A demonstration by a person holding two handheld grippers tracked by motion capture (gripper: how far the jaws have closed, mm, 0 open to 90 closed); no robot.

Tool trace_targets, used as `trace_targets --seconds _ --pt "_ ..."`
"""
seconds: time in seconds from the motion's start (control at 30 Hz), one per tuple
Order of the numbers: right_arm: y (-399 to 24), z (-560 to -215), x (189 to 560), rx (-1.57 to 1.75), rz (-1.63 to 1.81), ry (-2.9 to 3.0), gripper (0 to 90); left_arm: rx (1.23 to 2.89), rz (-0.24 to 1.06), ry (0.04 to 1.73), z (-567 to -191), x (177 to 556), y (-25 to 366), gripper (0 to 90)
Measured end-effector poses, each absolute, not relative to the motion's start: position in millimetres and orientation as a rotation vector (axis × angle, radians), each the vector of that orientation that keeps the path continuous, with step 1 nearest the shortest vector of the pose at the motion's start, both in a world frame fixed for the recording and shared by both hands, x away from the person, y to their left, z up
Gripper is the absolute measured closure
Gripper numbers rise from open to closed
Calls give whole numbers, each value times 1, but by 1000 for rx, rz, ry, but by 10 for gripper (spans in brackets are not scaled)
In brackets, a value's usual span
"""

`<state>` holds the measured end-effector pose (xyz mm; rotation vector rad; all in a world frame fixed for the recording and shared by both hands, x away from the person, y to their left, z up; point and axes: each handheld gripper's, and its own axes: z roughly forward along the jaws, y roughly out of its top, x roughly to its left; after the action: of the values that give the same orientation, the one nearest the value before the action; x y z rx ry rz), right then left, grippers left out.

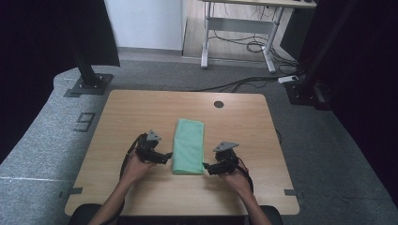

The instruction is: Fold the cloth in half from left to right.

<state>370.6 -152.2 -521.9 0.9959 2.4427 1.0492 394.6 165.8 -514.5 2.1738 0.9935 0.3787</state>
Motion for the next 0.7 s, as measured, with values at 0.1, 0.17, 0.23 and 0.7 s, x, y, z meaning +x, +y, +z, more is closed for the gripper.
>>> trace_targets --seconds 0.1,0.17,0.23,0.7 --pt "-159 -520 368 999 1047 2436 138 2176 380 984 -513 387 170 6" --pt "-162 -519 367 999 1042 2443 134 2185 386 979 -512 382 173 4" --pt "-166 -518 365 996 1029 2444 130 2186 393 977 -512 378 175 0" --pt "-191 -521 351 1042 979 2402 0 2208 428 1011 -529 352 204 0"
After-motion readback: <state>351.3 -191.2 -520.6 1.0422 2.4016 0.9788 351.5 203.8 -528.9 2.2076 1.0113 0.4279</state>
